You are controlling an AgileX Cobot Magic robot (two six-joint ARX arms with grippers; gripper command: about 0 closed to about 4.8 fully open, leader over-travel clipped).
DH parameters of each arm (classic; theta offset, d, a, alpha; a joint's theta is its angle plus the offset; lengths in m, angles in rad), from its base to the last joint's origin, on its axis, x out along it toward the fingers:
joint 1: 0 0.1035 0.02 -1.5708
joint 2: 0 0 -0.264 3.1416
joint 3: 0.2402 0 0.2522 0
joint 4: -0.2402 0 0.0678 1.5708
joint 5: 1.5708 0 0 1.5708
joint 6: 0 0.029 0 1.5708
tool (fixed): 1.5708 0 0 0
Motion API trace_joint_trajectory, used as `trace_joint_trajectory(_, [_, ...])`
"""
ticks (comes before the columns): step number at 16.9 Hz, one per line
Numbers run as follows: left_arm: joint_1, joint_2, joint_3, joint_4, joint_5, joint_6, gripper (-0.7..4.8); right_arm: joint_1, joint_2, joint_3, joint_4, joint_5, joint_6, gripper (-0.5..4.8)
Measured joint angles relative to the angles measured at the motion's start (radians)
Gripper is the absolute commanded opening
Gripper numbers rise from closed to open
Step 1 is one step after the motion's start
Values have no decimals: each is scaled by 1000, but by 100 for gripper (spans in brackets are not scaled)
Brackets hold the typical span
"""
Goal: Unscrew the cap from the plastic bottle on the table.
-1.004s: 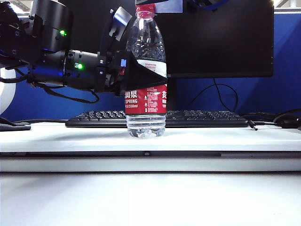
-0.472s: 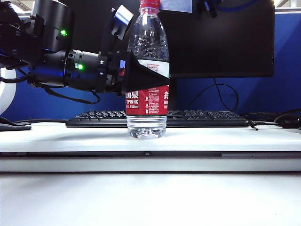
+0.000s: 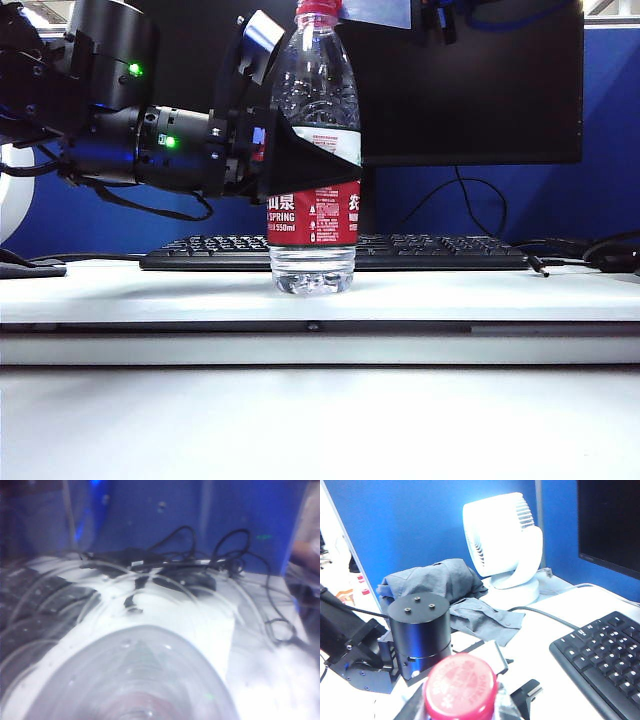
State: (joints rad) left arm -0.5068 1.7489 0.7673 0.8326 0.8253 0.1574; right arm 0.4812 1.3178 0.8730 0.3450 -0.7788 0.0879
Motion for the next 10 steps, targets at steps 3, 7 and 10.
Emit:
trace_joint_trajectory(3, [0, 0, 0, 0, -3, 0, 237, -20, 2, -2, 13, -16, 7, 75])
trace_joint_trajectory(7, [-2, 0, 0, 0, -7, -1, 237, -69, 4, -3, 20, -69, 27, 75])
trace_joint_trajectory(10, [-2, 0, 0, 0, -7, -4, 237, -84, 4, -5, 22, -83, 46, 76])
